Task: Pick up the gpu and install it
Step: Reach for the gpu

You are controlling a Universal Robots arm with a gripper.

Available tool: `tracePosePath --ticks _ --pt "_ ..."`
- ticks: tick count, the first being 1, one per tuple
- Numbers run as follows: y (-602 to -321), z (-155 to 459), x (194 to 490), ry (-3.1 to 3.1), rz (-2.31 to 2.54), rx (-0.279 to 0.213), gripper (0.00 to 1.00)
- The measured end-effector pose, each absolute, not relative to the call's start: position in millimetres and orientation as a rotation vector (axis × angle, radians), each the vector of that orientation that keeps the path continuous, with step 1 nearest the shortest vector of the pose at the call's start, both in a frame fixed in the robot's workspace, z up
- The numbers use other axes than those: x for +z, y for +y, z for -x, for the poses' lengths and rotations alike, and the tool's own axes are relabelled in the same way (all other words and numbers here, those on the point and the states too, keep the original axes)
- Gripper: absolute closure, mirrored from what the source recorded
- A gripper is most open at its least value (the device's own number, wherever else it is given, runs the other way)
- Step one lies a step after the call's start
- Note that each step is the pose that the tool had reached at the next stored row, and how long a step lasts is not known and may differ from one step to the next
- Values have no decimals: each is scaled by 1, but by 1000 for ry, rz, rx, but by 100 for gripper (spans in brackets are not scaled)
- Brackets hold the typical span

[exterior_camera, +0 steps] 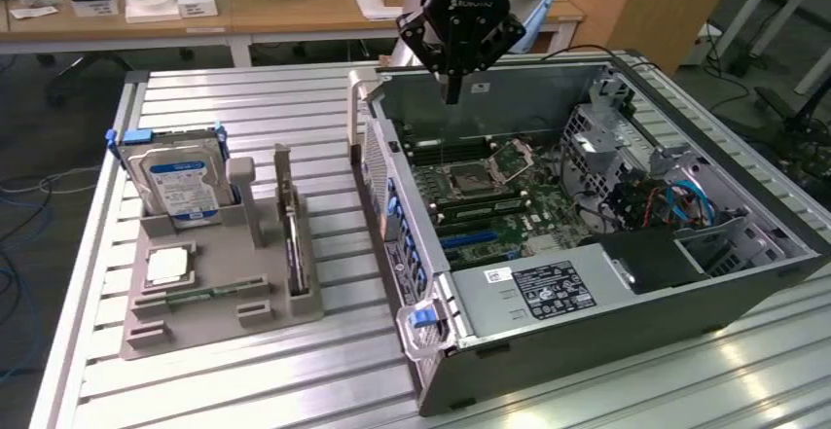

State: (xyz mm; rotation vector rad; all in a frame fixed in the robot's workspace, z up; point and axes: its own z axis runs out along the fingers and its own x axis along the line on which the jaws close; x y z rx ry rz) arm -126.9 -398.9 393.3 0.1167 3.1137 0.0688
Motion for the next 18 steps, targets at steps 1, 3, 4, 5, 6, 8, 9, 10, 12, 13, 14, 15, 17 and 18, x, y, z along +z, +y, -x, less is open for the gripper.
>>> tracePosePath --ticks 1,3,4,5,6,8,9,10,12,13,14,15,17,18 --pt "-399 128 393 3114 -117 69 89" --pt "-399 132 393 3114 -117 69 89" --pt "-399 133 393 3114 -117 69 89" --pt "-399 135 393 3114 -117 69 89" --pt "-399 137 393 3114 -116 69 89" --pt "-399 140 393 3114 -117 69 89" --pt "-399 142 393 3114 -117 69 89" --pt "-399 144 393 3114 -117 69 89" --pt "-399 147 393 3114 -117 69 89" --pt "-399 148 393 3114 -117 69 89" --pt "-399 150 393 3114 -117 69 89" --pt "-399 151 393 3114 -117 69 89" --pt "-399 154 393 3114 -117 69 89" --pt "-399 155 393 3114 -117 69 89"
